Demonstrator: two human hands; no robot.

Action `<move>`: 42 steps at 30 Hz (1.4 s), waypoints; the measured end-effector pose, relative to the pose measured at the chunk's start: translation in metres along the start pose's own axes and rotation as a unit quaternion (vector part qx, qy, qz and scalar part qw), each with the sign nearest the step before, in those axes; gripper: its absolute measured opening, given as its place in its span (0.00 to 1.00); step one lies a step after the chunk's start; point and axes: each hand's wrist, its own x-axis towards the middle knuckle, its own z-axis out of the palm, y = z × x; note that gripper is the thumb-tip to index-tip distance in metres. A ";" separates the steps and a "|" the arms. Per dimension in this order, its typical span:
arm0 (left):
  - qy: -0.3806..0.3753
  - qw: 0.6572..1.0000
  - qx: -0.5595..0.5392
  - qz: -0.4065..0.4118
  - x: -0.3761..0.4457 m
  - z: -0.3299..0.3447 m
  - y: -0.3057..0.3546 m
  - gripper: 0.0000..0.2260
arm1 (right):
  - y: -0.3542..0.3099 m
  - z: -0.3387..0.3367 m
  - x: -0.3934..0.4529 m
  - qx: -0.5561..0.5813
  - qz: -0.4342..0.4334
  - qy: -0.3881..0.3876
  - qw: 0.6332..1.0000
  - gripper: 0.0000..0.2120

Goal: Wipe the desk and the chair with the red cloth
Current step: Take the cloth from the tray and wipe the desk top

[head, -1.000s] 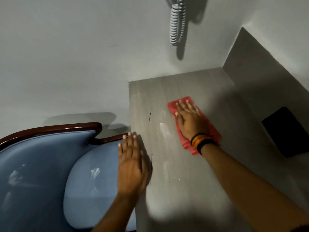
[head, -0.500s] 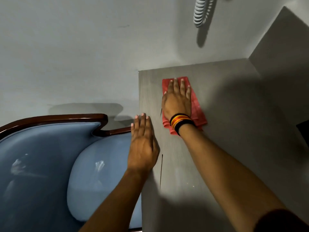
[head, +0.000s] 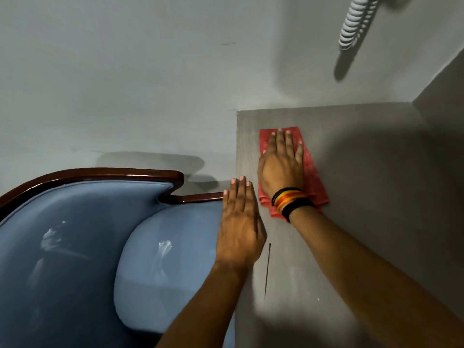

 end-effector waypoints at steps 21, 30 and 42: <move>0.016 0.999 -0.034 -0.021 0.001 -0.009 0.003 0.30 | 0.006 -0.008 -0.021 0.032 -0.010 0.008 0.999 0.29; -0.022 0.999 0.030 0.032 0.003 -0.020 -0.013 0.28 | -0.010 -0.010 -0.162 0.005 0.030 -0.018 0.999 0.31; -0.024 0.999 0.022 0.030 0.005 -0.009 -0.017 0.30 | -0.012 -0.007 -0.176 0.006 0.055 0.016 0.998 0.29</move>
